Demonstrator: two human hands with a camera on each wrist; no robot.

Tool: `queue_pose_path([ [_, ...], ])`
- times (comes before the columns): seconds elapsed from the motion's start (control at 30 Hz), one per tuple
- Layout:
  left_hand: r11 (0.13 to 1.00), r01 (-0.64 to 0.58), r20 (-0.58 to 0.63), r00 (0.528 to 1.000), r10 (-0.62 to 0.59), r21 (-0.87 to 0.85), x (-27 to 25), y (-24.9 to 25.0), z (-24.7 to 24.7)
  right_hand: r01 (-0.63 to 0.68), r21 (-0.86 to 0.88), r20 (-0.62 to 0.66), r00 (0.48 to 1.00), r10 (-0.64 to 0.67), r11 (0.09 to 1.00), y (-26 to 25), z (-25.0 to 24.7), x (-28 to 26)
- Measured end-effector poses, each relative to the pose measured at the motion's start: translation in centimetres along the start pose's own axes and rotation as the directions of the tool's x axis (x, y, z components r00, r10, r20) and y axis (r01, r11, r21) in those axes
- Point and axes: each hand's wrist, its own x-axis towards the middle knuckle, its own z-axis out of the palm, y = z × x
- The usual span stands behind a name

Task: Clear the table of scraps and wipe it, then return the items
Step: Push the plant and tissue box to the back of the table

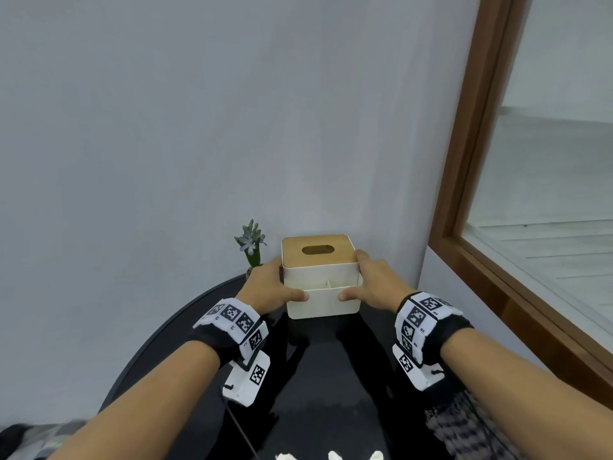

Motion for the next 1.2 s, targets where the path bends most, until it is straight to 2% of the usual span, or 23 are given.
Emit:
queue_pose_path([
  [0.47,1.0,0.015,0.026,1.0,-0.015,-0.017,0.9,-0.7,0.2,-0.001,0.042,-0.007,1.0,0.002,0.999,0.2,0.4,1.0],
  [0.77,0.995,0.088,0.05,0.995,-0.086,-0.05,-0.2,-0.2,0.4,-0.009,0.055,-0.003,1.0,0.01,0.998,-0.2,0.2,-0.2],
  [0.97,0.995,0.093,0.044,0.995,-0.094,0.018,-2.4,0.9,-0.4,0.002,0.043,-0.009,1.0,-0.002,0.999,-0.1,-0.1,-2.8],
  [1.2,0.984,0.059,0.006,0.998,-0.061,0.167,-7.3,2.7,-1.8,0.11,-0.013,-0.008,0.994,-0.11,0.994,-2.0,-1.3,-9.0],
])
